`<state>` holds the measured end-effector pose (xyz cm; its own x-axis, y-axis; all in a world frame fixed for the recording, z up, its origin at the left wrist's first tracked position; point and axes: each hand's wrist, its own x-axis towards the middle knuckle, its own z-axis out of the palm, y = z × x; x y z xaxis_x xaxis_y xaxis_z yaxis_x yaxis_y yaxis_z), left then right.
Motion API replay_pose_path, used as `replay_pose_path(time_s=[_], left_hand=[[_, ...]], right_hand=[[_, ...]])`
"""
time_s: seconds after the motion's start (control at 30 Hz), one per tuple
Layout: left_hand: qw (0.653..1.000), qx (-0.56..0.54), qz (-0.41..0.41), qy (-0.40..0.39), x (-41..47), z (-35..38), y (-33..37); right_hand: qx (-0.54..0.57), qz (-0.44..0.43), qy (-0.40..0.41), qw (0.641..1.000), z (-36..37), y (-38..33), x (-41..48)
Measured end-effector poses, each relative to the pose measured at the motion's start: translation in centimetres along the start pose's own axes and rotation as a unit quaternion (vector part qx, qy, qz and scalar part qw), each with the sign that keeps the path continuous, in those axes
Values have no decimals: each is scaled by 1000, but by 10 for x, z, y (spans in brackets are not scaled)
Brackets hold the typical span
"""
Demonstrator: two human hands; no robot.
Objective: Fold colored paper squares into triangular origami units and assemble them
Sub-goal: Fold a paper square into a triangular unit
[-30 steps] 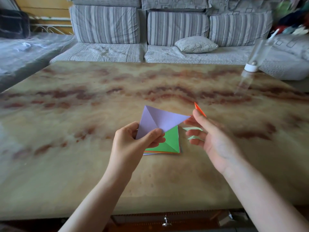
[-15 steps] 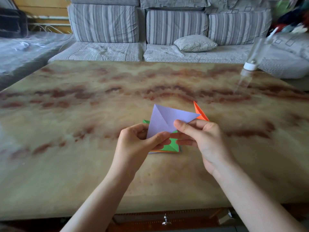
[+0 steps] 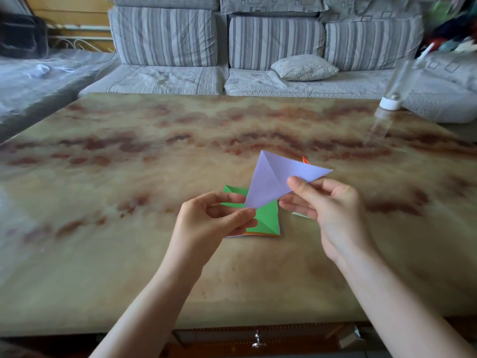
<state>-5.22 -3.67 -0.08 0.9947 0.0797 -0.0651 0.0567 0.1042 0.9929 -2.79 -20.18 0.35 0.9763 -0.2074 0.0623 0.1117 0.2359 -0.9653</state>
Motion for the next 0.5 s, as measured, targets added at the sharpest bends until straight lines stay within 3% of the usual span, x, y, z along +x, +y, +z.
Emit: replay_pose_path(time_s=[0.13,0.5], left_hand=[[999,24,14,28,4,-14,-3],[998,-28,-42,-42,2,-6,2]], right_hand=[[15,-5,10,1000,-13,-7,9],[-85,36,-152,984,-7,1,-1]])
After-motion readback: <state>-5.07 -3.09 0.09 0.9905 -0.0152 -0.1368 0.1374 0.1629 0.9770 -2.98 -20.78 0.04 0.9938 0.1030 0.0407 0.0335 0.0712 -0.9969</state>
